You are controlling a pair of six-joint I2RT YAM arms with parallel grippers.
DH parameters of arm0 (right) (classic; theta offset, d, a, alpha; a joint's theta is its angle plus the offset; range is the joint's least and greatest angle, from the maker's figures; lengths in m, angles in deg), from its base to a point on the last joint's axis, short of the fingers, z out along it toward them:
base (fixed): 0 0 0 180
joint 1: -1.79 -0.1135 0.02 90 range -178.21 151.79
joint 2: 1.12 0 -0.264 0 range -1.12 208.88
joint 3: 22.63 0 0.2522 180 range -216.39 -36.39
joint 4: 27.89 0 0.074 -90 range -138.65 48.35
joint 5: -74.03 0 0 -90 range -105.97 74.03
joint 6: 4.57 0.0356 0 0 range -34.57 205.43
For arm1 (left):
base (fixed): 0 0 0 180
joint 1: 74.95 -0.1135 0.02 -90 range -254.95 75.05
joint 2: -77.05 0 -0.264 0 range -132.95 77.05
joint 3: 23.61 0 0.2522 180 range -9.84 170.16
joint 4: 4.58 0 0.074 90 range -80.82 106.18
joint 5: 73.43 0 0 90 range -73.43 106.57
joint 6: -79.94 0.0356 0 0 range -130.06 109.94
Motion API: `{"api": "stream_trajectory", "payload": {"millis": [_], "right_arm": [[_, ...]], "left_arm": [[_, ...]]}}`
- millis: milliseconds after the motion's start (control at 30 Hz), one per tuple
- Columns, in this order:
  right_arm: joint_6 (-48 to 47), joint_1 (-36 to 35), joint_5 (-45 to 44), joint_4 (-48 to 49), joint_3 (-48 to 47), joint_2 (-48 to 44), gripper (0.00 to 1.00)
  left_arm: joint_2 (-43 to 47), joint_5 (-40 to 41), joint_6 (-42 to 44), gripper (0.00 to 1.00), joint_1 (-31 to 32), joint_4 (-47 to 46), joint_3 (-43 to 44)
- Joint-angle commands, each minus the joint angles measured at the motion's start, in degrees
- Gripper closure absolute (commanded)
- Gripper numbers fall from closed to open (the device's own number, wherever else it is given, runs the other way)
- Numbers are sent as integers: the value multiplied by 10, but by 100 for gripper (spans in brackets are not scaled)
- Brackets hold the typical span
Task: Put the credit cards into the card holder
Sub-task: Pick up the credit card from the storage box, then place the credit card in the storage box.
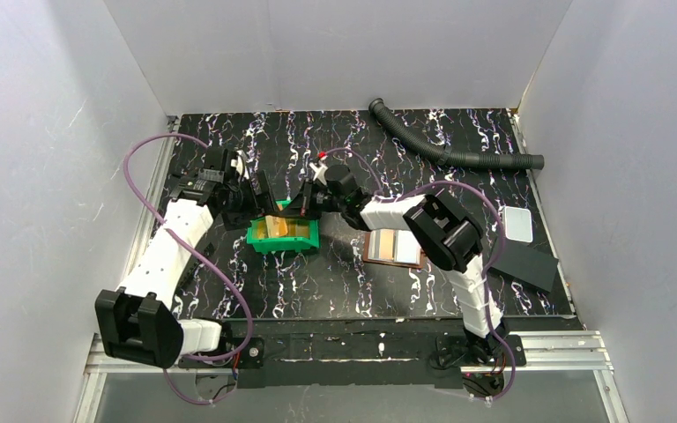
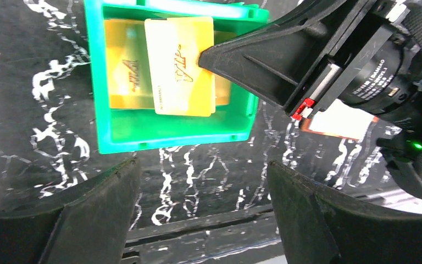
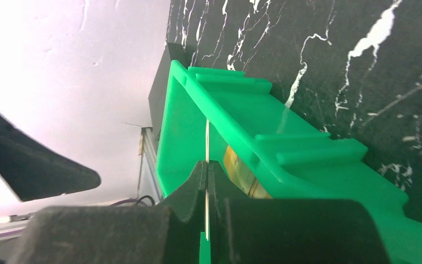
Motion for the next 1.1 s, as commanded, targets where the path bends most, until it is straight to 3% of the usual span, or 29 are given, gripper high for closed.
{"api": "stream_trajectory", "payload": {"millis": [0,200,433,500,633,900,1067], "right_arm": [[64,23,37,117,33,-51,99],[152,41,64,213,54,-51,99],[299,45,75,378,77,-17,99],[313,45,72,393,78,-14,99],[321,46,65,406,90,-17,99],[321,46,61,410,102,-19,99],[326,45,57,417,107,-18,99]], "left_arm": [[-6,-97,-38,17,-32,-33,8],[-1,-219,-83,14,-99,-94,-38],[-7,-261,-121,29,-109,-143,-63],[-14,-279,-136,34,-109,-165,-71],[-22,-268,-145,58,-111,-160,-72],[8,-251,-137,66,-132,-149,-89],[4,-283,-142,71,-144,-165,-102]]}}
